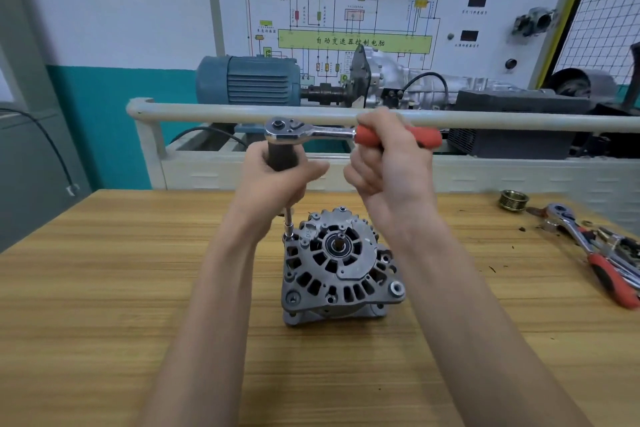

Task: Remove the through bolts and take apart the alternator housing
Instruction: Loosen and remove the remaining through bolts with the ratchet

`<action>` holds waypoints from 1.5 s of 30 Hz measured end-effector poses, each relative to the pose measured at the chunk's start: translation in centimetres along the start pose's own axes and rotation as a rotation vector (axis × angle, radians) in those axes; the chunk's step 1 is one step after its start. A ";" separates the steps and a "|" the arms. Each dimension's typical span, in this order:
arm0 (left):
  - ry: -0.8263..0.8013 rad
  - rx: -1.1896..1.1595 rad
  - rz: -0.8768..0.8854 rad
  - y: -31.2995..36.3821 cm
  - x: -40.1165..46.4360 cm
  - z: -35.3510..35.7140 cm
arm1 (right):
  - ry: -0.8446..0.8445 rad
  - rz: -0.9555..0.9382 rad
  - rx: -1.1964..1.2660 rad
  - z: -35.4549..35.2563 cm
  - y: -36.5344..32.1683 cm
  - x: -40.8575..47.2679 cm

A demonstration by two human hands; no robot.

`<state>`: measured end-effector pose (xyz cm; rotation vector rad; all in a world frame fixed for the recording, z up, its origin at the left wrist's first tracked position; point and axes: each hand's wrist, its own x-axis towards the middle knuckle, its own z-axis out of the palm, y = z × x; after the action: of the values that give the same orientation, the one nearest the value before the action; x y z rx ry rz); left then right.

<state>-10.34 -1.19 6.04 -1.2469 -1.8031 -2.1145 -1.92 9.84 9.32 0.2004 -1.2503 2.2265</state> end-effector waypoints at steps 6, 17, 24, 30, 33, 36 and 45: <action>-0.297 -0.031 -0.067 0.1 -0.4 -0.8 | -0.174 0.281 -0.071 0.5 -1.5 2.7; 0.202 0.038 -0.035 -0.4 0.2 1.9 | 0.147 -0.118 0.093 0.0 1.2 -1.3; -0.325 -0.056 -0.020 -0.1 -0.2 -1.1 | -0.197 0.282 -0.147 0.4 -1.8 2.8; 0.402 -0.081 -0.085 -0.4 0.6 2.0 | 0.079 -0.052 0.014 0.6 1.1 -0.4; 0.552 -0.010 -0.081 -0.6 0.4 3.2 | 0.130 -0.161 0.065 0.7 1.9 -1.9; 0.225 0.017 -0.053 -0.3 0.2 1.6 | 0.060 -0.020 0.029 0.0 0.3 -0.6; -0.192 -0.072 -0.037 0.0 -0.2 -0.9 | -0.080 0.172 -0.031 0.4 -0.7 1.5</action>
<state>-10.68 -2.06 5.97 -1.4918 -1.8505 -2.1642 -2.78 10.38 10.65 0.1776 -1.3906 2.3629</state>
